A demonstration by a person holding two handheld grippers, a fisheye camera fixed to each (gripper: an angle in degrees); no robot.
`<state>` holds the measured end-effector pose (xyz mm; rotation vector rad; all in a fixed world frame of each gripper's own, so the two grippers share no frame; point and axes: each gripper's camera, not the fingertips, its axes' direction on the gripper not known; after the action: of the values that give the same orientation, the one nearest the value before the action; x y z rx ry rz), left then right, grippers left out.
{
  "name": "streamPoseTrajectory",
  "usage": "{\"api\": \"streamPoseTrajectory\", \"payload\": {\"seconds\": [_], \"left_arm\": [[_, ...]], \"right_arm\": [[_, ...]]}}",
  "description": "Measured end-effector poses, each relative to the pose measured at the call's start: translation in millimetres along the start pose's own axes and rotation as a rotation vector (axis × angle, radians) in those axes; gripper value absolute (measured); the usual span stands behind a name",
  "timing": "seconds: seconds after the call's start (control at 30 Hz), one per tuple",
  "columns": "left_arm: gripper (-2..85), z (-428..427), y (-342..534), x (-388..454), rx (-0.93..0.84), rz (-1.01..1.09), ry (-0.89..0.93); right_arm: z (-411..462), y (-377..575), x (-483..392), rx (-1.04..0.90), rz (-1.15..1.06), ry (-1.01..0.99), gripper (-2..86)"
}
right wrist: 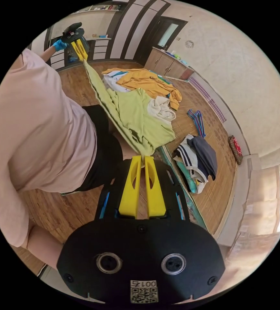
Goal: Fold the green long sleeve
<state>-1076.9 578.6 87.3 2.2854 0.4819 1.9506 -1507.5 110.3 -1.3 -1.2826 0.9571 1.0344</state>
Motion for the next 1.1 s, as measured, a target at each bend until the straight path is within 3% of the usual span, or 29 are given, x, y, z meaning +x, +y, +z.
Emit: {"api": "streamPoseTrajectory", "payload": {"seconds": [0.23, 0.47, 0.8, 1.1], "left_arm": [[-0.9, 43, 9, -47, 0.126, -0.194, -0.066], [-1.1, 112, 7, -117, 0.131, -0.421, -0.18], [-1.2, 262, -7, -199, 0.003, -0.657, -0.183], [-1.1, 365, 9, -217, 0.022, -0.872, -0.092]], "right_arm": [[54, -16, 61, 0.098, 0.078, 0.064, 1.3], [133, -46, 128, 0.22, 0.222, 0.098, 1.0], [276, -104, 198, 0.084, 0.314, 0.136, 0.9], [391, -120, 244, -0.033, 0.461, 0.066, 1.0]]}}
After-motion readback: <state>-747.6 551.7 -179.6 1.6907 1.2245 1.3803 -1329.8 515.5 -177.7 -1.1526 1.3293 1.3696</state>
